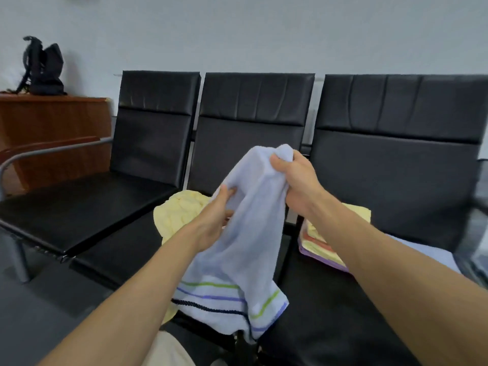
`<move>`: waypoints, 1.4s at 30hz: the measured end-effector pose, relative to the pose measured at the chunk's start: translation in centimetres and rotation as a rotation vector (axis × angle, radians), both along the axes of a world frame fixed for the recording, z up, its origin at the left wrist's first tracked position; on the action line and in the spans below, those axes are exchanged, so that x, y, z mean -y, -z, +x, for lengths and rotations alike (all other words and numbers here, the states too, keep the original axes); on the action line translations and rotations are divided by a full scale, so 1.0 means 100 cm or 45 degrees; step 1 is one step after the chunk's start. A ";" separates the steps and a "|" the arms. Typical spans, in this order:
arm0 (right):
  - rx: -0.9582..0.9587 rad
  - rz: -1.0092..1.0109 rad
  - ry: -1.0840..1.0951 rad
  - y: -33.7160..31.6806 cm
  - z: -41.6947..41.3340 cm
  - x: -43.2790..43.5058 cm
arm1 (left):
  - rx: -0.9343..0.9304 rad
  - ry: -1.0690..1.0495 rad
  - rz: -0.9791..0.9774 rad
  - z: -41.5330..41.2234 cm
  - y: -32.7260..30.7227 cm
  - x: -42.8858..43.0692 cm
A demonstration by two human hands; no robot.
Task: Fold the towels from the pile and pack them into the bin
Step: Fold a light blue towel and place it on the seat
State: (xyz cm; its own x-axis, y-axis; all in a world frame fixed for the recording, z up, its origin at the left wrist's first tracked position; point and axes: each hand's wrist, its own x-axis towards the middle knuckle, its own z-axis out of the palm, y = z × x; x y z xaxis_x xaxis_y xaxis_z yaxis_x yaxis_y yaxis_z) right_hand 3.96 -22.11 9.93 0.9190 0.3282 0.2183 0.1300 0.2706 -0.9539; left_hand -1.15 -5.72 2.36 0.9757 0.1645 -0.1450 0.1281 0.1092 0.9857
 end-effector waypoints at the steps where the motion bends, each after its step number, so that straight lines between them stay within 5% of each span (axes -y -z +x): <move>1: -0.010 0.051 0.014 -0.013 -0.004 0.011 | -0.006 -0.003 -0.031 0.001 -0.011 0.008; 10: -0.082 0.177 0.295 -0.037 -0.029 0.127 | -0.263 0.460 -0.161 -0.006 -0.042 0.113; 18: -0.215 0.174 0.414 0.013 -0.031 0.249 | -0.235 0.786 0.058 0.004 -0.040 0.196; 21: -0.159 0.057 0.499 0.032 -0.029 0.274 | -0.225 0.775 0.051 0.018 -0.031 0.200; 25: 0.048 -0.615 0.664 0.081 -0.025 0.299 | -0.192 0.604 -0.112 0.031 -0.004 0.208; 29: 0.075 -0.983 0.679 0.138 -0.019 0.313 | -0.290 0.664 0.085 0.033 0.029 0.201; 35: -0.117 -1.069 0.813 0.188 -0.013 0.317 | -0.230 0.772 0.485 0.040 0.062 0.200; 39: -0.427 -0.704 0.622 0.181 -0.002 0.317 | -0.103 0.458 0.713 0.049 0.089 0.202; 42: -0.551 -0.638 0.379 0.176 0.001 0.327 | -0.245 0.185 0.907 0.046 0.102 0.194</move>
State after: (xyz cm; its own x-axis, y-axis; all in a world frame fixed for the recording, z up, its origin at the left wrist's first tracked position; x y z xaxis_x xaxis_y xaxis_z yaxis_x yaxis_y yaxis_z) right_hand 4.07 -54.76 -7.65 0.9549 0.0158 -0.2963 -0.2873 -0.2005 -0.9366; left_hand 3.43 -25.08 -7.81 0.9629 0.1537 -0.2216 0.2696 -0.5777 0.7705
